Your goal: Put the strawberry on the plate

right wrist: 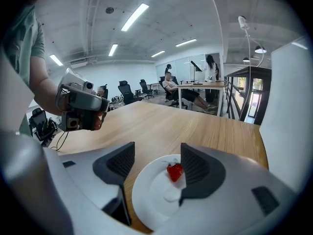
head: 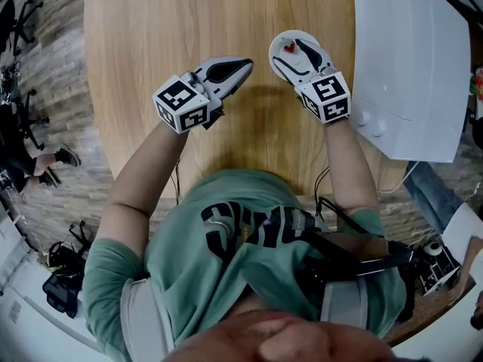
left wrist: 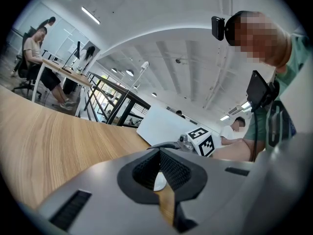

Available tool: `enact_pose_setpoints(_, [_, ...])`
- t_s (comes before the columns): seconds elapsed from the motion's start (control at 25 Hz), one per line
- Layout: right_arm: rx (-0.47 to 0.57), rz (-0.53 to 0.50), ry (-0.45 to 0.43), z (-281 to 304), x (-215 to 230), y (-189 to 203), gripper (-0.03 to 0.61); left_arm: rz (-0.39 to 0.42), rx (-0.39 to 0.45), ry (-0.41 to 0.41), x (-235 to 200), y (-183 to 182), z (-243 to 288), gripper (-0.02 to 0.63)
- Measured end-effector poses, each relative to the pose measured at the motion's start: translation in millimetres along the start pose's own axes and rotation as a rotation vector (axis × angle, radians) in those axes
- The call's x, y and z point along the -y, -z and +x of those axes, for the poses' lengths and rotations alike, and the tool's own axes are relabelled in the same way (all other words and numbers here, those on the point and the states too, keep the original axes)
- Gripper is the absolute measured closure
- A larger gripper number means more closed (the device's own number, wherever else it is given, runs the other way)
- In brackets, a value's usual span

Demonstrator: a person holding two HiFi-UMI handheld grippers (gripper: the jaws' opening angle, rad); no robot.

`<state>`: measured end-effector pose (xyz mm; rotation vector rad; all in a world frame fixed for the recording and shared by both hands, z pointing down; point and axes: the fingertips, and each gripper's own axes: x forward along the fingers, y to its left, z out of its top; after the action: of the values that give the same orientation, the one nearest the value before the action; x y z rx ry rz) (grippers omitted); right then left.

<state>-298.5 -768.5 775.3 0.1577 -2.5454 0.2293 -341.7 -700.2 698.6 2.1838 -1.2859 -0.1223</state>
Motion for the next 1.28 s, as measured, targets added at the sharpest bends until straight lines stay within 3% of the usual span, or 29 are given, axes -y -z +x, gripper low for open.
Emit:
enact_pose_setpoints(0.56, [0.039,-0.045,0.005,-35,-30,-51,0.303,0.032,0.097,-0.029,29,-34,-61,0.611])
enact_pose_setpoints(0.92, [0.087,-0.106,0.003,-53,-89,-99,0.557,0.067,0.196,-0.092,52,-55,-165,0.611])
enact_pose_setpoints(1.28, [0.107,-0.097,-0.087,-42,-177,-146,0.571,0.055,0.292,-0.188,57,-60,-305,0.611])
